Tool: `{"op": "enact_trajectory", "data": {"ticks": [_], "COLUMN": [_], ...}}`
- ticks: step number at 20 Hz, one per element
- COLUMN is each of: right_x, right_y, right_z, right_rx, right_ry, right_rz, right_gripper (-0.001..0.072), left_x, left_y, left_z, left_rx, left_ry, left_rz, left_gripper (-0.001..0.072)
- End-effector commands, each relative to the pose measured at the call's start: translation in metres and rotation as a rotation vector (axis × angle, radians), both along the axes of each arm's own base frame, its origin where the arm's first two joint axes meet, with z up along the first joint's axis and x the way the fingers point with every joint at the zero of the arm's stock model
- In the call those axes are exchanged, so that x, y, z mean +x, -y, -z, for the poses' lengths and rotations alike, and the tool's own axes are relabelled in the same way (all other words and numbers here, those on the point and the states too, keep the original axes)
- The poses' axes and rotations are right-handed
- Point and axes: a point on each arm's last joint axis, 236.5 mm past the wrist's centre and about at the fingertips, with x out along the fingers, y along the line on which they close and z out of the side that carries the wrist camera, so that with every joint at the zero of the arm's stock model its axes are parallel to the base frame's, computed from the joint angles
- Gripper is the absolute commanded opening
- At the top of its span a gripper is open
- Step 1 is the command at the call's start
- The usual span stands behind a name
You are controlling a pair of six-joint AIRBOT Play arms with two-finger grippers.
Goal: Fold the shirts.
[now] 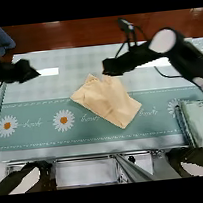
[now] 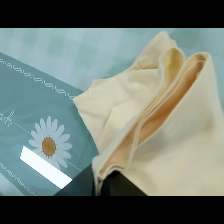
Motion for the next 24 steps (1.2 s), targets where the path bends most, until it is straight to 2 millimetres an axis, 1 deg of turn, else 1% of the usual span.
{"op": "enact_trajectory", "data": {"ticks": [1,2,4,5,6,7,8,9,10,11,12,14,15,16,17,18,19,20,21,22,23,24], "right_x": [0.034,0.041,0.038,0.031,0.024,0.015,0.005,-0.004,-0.01,-0.012,-0.012,-0.004,0.001,0.004,0.003,-0.005,-0.023,-0.041,-0.064,-0.087,-0.115,-0.137], "right_y": [-0.06,-0.072,-0.099,-0.112,-0.122,-0.127,-0.13,-0.128,-0.118,-0.1,-0.077,-0.011,0.032,0.082,0.131,0.177,0.216,0.24,0.254,0.255,0.238,0.197], "right_z": [0.049,0.065,0.09,0.099,0.106,0.107,0.101,0.087,0.071,0.051,0.03,-0.012,-0.028,-0.041,-0.05,-0.051,-0.042,-0.022,0.012,0.052,0.095,0.122], "right_rx": [0.04,0.063,0.127,0.146,0.16,0.175,0.198,0.226,0.235,0.229,0.213,0.093,-0.031,-0.184,-0.336,-0.479,-0.577,-0.616,-0.605,-0.542,-0.396,-0.172], "right_ry": [-0.061,-0.099,-0.197,-0.239,-0.269,-0.305,-0.327,-0.348,-0.367,-0.358,-0.336,-0.215,-0.13,-0.052,0.01,0.046,0.055,0.058,0.042,-0.007,-0.113,-0.236], "right_rz": [-0.03,-0.024,-0.035,-0.054,-0.071,-0.094,-0.139,-0.186,-0.222,-0.263,-0.288,-0.259,-0.204,-0.113,-0.004,0.113,0.229,0.321,0.412,0.502,0.593,0.627], "right_gripper": [0.0031,0.0031,0.0031,0.0092,0.0364,0.0588,0.0616,0.0616,0.0616,0.0616,0.0616,0.0616,0.0616,0.0616,0.0616,0.0616,0.0616,0.0616,0.0616,0.0616,0.0616,0.0616], "left_x": [-0.053,-0.068,-0.093,-0.1,-0.104,-0.104,-0.101,-0.096,-0.091,-0.087,-0.085,-0.085,-0.086,-0.087,-0.087,-0.087,-0.087,-0.087,-0.088,-0.089,-0.091,-0.093], "left_y": [-0.017,-0.008,0.004,0.008,0.013,0.016,0.017,0.017,0.016,0.014,0.013,0.013,0.014,0.014,0.015,0.015,0.015,0.015,0.015,0.017,0.019,0.022], "left_z": [0.012,0.023,0.049,0.061,0.071,0.077,0.08,0.081,0.08,0.078,0.076,0.077,0.077,0.078,0.078,0.078,0.078,0.078,0.079,0.08,0.082,0.085], "left_rx": [0.013,-0.004,-0.014,-0.018,-0.029,-0.039,-0.049,-0.057,-0.06,-0.064,-0.063,-0.062,-0.063,-0.063,-0.063,-0.063,-0.063,-0.064,-0.064,-0.064,-0.065,-0.065], "left_ry": [0.105,0.098,0.058,0.035,0.013,0.003,0.006,0.015,0.029,0.044,0.055,0.053,0.048,0.044,0.044,0.044,0.044,0.044,0.042,0.038,0.033,0.026], "left_rz": [-0.111,-0.103,-0.077,-0.067,-0.06,-0.062,-0.072,-0.084,-0.099,-0.112,-0.119,-0.118,-0.114,-0.111,-0.111,-0.11,-0.11,-0.111,-0.109,-0.104,-0.096,-0.085], "left_gripper": [0.0027,0.0027,0.0026,0.0027,0.0027,0.0027,0.0026,0.0026,0.0027,0.0027,0.0026,0.0027,0.0027,0.0026,0.0027,0.0027,0.0027,0.0027,0.0027,0.0026,0.0027,0.0027]}}
